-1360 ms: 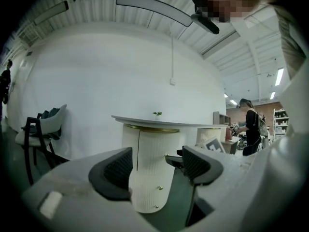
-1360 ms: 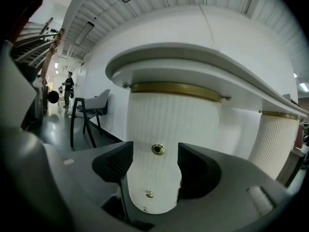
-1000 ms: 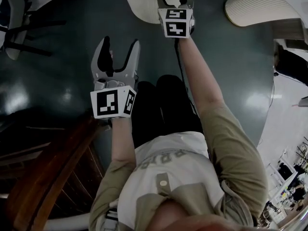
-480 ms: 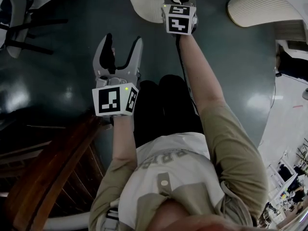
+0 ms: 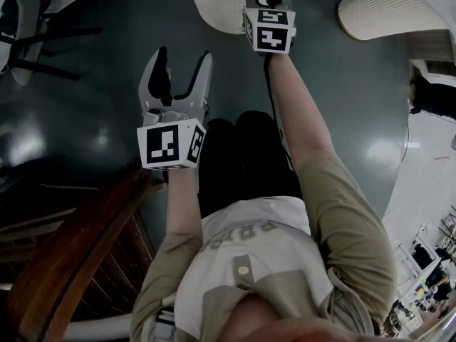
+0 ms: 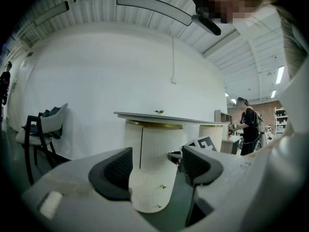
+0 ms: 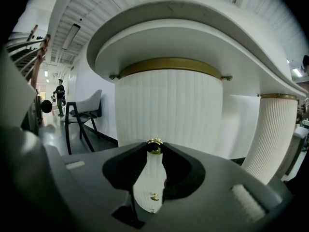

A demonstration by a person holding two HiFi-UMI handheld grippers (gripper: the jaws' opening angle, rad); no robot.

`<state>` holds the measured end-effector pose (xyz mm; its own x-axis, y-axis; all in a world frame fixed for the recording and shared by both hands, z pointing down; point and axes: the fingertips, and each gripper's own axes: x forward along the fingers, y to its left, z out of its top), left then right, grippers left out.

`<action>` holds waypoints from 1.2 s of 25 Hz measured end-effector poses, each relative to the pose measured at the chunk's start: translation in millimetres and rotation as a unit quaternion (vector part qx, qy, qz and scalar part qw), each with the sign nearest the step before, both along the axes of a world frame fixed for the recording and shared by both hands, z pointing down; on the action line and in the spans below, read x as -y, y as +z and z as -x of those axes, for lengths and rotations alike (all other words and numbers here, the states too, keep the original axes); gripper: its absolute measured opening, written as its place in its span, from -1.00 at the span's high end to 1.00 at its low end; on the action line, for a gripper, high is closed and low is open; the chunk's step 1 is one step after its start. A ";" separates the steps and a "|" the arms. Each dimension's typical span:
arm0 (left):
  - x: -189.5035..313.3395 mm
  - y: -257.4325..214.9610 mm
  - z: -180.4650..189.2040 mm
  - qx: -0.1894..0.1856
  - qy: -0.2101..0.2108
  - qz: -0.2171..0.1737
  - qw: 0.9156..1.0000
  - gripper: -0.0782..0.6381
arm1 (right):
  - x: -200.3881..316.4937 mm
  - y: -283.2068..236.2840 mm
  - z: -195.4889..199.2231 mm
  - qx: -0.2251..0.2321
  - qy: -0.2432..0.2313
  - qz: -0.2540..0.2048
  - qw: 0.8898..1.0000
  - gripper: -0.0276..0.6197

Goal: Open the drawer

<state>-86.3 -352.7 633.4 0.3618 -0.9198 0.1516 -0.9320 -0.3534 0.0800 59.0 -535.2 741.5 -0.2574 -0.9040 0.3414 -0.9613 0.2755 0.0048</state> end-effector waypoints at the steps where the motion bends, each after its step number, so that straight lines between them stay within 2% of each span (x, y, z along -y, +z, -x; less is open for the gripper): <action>1: 0.9 0.2 0.0 0.000 -0.001 0.001 1.000 -0.14 | -1.9 0.2 -0.1 0.000 -0.001 -0.002 1.000 0.59; 14: 15.4 -4.7 -2.9 0.007 0.010 -0.008 1.000 -0.14 | -46.7 0.6 -2.2 -0.001 -0.017 -0.019 1.000 0.59; 30: 26.3 -3.7 1.2 0.006 0.001 -0.007 1.000 -0.14 | -104.1 0.4 -6.4 0.007 -0.041 -0.017 0.999 0.60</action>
<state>-87.5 -379.1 629.6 0.3621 -0.9211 0.1430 -0.9321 -0.3567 0.0628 65.4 -431.0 741.8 -0.3362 -0.8907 0.3060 -0.9352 0.3541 0.0030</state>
